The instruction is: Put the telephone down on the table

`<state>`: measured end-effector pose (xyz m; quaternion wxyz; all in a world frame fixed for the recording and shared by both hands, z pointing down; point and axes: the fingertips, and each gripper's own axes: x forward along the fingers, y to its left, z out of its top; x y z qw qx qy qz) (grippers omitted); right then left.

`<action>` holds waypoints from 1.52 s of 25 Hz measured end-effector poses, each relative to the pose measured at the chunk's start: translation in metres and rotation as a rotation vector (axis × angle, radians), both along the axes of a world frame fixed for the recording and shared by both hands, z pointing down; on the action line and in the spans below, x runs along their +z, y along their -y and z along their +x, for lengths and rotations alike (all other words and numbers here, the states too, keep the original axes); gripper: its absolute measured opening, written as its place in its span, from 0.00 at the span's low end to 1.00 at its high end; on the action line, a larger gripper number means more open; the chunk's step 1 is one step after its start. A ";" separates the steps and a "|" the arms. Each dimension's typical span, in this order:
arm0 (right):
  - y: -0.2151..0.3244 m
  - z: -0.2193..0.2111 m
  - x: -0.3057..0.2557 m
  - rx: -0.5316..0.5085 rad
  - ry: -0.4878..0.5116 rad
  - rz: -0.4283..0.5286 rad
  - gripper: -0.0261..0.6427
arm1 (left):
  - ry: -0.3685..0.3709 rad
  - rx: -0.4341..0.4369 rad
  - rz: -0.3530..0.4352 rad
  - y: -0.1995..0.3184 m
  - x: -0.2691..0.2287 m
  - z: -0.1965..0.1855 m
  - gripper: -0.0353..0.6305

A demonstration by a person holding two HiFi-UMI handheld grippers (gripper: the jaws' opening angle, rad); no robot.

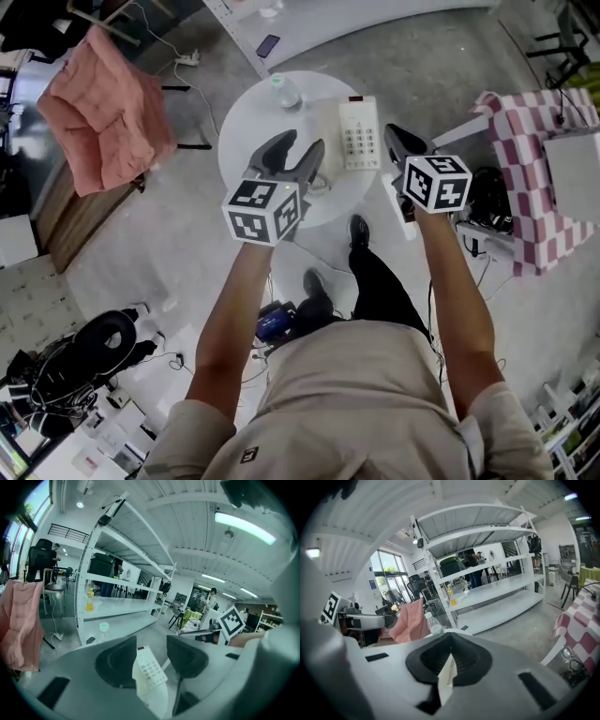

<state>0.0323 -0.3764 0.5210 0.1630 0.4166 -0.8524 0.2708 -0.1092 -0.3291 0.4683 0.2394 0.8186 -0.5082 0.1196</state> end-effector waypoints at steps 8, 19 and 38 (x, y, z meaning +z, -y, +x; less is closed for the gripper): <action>-0.044 -0.019 -0.096 -0.075 0.026 0.166 0.03 | -0.050 0.066 0.187 -0.051 -0.096 0.000 0.15; -0.136 -0.062 -0.235 -0.231 0.040 0.428 0.03 | -0.015 0.135 0.462 -0.135 -0.219 -0.006 0.08; -0.266 -0.116 -0.321 -0.339 0.009 0.587 0.03 | 0.041 0.086 0.589 -0.249 -0.270 -0.073 0.08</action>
